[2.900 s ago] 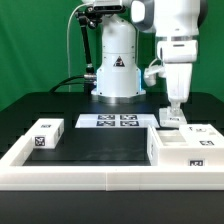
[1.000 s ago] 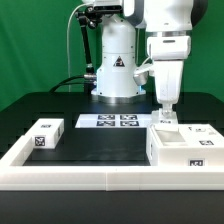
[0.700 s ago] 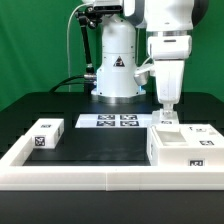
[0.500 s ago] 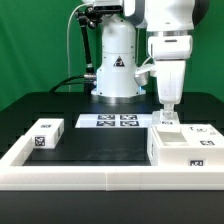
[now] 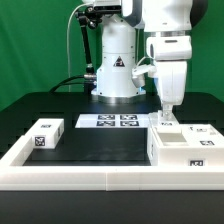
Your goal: Assemble cabinet
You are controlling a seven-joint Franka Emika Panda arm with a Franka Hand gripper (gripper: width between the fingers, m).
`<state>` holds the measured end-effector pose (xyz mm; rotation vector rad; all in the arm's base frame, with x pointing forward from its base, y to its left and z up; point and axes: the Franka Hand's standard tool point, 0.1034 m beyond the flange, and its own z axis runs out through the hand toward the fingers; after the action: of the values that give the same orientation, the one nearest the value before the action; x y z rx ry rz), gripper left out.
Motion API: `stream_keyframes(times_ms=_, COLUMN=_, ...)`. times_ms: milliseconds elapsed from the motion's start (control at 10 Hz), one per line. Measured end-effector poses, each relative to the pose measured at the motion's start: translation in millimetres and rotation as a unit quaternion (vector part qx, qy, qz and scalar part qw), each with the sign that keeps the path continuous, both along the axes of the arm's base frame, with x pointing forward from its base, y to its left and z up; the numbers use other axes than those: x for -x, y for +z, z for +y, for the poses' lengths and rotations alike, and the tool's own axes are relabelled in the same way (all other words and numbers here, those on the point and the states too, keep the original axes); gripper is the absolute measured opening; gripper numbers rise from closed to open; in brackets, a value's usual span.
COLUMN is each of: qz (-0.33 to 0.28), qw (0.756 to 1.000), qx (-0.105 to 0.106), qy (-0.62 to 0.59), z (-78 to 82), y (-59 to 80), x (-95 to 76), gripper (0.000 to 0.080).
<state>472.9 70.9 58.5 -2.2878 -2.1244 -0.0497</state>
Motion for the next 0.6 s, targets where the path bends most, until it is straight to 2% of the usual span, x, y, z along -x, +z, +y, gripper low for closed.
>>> stream_keyframes(times_ms=300, qz=0.000, qw=1.000, qx=0.000, qy=0.001, z=-0.3, y=0.0, x=-1.0, gripper=0.0068)
stream_keyframes(times_ms=600, qz=0.000, qw=1.000, qx=-0.001, qy=0.008, z=-2.1, y=1.3, x=-28.4, gripper=0.0068)
